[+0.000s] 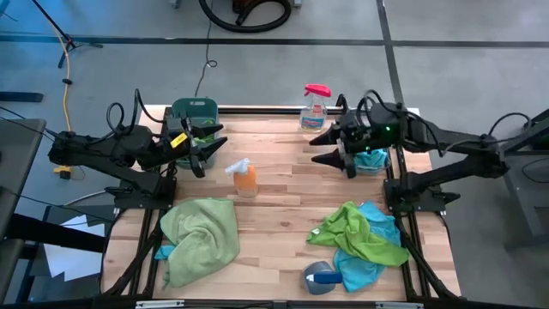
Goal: Sort microfiber towel by color & place in baskets
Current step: Put the light green microfiber towel into the green bin
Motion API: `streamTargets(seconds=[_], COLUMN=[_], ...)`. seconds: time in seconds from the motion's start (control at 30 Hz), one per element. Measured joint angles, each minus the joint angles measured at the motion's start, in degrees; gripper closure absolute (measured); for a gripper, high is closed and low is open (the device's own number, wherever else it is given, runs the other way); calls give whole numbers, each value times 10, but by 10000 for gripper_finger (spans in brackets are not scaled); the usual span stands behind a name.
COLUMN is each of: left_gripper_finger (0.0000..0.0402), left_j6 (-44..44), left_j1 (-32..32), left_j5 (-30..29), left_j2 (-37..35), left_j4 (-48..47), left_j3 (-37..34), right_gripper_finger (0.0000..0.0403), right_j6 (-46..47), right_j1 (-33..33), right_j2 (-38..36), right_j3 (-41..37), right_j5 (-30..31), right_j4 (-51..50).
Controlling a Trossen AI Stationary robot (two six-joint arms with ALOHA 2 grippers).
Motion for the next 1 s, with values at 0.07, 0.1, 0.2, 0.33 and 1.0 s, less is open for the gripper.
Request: streamTargets(seconds=[0.07, 0.1, 0.2, 0.33, 1.0], left_gripper_finger=[220, 220, 220, 220, 220], left_j6=[0, 1, 20, 29, 30], left_j1=[0, 0, 0, 0, 0], left_j5=[1, 2, 2, 2, 2], left_j2=[0, 0, 0, 0, 0], left_j4=[0, 0, 0, 1, -12], left_j3=[0, 0, 0, 0, 0], right_gripper_finger=[132, 132, 132, 132, 132], right_j6=[-23, -38, -63, -28, -62], right_j1=[21, 28, 39, 41, 41], right_j2=[0, 0, 0, 0, 34], right_j3=[0, 0, 0, 0, 0], right_j5=[34, 44, 73, 96, 95], right_j4=[27, 44, 99, 161, 161])
